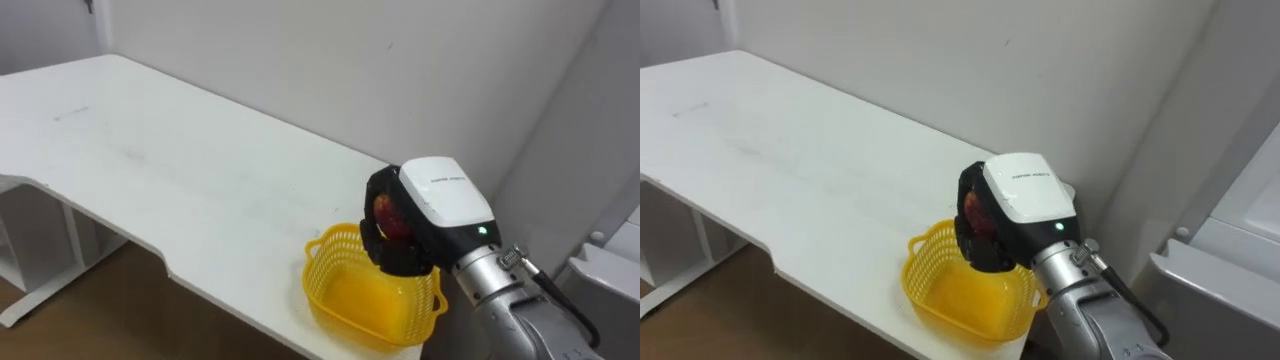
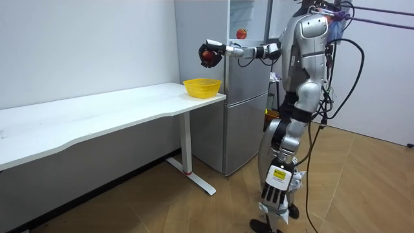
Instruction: Retrieve from the upper fridge
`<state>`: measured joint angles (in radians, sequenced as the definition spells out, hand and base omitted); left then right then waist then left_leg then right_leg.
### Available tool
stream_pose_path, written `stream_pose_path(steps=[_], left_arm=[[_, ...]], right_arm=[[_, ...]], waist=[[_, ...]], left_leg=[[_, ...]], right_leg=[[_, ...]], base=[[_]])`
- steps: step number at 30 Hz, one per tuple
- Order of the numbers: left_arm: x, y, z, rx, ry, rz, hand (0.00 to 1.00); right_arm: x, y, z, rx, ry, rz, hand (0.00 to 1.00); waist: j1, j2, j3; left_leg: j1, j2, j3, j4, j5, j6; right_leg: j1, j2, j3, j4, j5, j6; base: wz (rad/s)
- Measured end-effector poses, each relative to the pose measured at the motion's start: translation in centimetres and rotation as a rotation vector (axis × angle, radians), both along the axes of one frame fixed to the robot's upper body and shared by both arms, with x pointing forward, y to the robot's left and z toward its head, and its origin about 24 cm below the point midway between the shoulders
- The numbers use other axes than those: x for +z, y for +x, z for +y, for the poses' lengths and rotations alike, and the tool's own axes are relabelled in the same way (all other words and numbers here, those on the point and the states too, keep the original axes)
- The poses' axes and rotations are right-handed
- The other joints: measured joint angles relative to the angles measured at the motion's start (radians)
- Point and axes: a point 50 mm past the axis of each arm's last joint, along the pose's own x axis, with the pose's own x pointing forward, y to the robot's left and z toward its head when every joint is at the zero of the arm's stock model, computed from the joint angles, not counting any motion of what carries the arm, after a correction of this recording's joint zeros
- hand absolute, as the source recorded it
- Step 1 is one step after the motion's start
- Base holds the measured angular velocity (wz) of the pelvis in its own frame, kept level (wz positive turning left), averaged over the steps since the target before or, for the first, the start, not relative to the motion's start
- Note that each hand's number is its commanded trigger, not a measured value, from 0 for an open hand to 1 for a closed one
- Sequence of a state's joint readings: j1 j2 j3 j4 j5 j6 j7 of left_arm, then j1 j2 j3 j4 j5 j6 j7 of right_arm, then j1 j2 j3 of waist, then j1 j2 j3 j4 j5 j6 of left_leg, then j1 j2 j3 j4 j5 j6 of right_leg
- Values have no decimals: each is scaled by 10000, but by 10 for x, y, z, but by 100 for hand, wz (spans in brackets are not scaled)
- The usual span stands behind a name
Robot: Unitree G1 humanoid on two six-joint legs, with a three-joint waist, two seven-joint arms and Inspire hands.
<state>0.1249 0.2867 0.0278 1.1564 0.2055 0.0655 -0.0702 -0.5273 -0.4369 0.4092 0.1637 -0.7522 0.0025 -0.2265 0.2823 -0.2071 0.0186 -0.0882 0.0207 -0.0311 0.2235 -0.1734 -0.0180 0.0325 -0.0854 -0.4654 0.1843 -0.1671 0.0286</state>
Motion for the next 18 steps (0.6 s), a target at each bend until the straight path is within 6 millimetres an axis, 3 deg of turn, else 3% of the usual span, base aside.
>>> stream_pose_path(steps=[8,10,11,12,17,18], left_arm=[[1,7,-1,-93,18,-292,0],[1,8,-2,-111,12,-327,0],[1,7,-2,-110,12,-326,0],[1,7,-2,-109,14,-327,0],[1,8,-2,-154,132,-354,0],[2,9,-2,-285,164,-363,0]], right_arm=[[0,0,0,-11,1,21,98],[-3,1,-1,-42,17,135,22],[-4,1,-1,-50,16,204,7],[-7,1,-1,-72,-4,311,0],[-13,0,4,68,-159,512,0],[-14,0,3,12,-188,584,0]], waist=[[-4,307,-29],[38,377,-48],[57,417,-34],[66,432,-34],[126,433,-33],[201,386,-65]], left_leg=[[22,-2,18,-11,0,1],[75,-1,55,-22,2,2],[93,-1,71,-25,2,2],[104,0,90,-24,3,2],[73,3,128,-77,2,3],[74,3,130,-85,2,3]], right_leg=[[14,-3,19,4,0,0],[31,0,89,11,0,0],[38,-1,92,11,0,0],[42,-2,93,11,0,0],[39,-3,89,11,0,0],[41,-5,81,13,0,0]], base=[[0],[-7],[-9],[-7],[-2],[0]])
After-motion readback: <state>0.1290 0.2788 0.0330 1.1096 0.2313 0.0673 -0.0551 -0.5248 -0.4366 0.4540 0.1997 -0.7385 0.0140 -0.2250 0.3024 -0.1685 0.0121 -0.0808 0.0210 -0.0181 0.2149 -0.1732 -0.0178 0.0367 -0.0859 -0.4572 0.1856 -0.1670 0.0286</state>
